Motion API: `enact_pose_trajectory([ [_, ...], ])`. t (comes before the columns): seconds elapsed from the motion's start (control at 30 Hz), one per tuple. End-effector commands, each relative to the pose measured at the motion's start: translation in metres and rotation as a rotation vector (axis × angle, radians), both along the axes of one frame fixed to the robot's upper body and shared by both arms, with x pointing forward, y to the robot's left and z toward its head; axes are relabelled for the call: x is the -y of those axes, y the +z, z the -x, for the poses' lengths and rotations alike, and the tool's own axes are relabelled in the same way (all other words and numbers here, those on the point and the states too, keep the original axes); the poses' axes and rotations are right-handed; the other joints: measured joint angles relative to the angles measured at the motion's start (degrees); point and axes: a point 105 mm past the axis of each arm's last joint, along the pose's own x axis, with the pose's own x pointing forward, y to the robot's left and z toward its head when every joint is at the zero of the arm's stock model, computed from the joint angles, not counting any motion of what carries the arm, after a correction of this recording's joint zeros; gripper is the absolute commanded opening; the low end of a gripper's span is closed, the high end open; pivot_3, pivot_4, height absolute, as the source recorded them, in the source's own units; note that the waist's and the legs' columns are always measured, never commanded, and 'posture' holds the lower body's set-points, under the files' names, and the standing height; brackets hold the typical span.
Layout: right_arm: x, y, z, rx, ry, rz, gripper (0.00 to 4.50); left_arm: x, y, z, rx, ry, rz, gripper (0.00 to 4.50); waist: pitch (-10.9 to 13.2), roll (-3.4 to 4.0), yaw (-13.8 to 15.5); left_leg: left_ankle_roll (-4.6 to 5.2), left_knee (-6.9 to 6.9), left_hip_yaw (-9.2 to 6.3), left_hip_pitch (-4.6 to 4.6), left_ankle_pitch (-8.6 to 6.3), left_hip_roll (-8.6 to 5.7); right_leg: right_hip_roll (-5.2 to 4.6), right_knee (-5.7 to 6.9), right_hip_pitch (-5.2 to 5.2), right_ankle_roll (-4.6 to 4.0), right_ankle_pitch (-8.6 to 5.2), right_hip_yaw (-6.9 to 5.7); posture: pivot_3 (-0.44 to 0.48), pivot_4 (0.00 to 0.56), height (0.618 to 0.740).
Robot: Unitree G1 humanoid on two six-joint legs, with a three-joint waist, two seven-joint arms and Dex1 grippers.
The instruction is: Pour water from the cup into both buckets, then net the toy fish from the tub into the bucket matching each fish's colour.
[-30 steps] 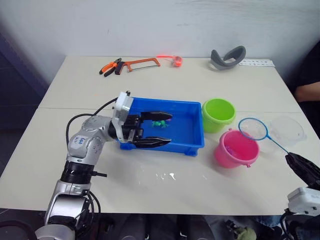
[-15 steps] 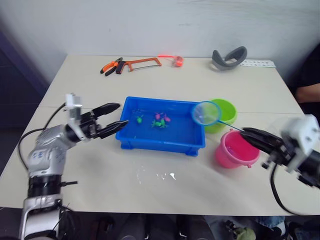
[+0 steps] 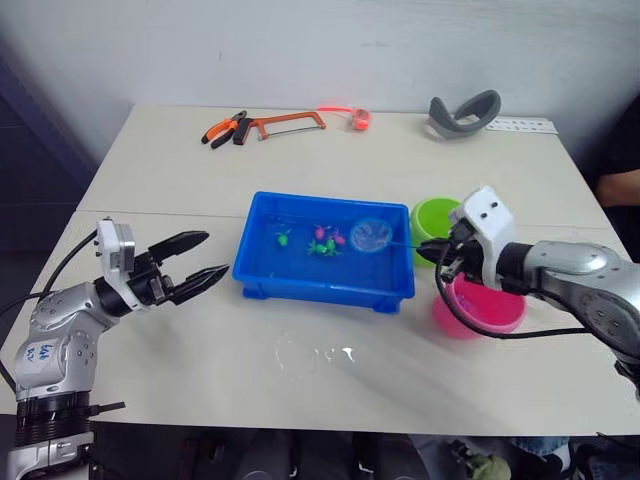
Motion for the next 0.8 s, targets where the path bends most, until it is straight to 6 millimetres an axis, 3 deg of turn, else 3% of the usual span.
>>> enact_pose_trajectory([
  [0.03,-0.002,0.006,-0.011,0.059,0.009,0.059,0.00,0.008,0.009,0.000,0.043,-0.042,-0.049,4.45,0.00,0.00,-0.04,0.00,0.00,0.02,-0.04,0.00,0.00,0.00,0.03,-0.05,0.00,0.00,0.00,0.000,0.150,0.740],
  [0.3,-0.015,0.002,-0.024,0.074,0.043,0.060,0.00,0.014,0.014,-0.007,0.065,-0.071,-0.086,4.45,0.00,0.00,-0.01,-0.02,0.02,0.16,-0.21,0.07,-0.01,0.09,0.20,-0.33,0.02,0.01,-0.36,0.000,0.150,0.740],
  [0.8,-0.032,-0.010,-0.027,0.021,0.060,-0.035,0.00,0.022,0.021,-0.011,0.076,-0.073,-0.100,4.45,0.00,0.00,-0.21,-0.06,0.04,0.29,-0.31,0.16,-0.03,0.08,0.52,-0.63,0.01,0.01,-0.33,0.000,0.150,0.740],
])
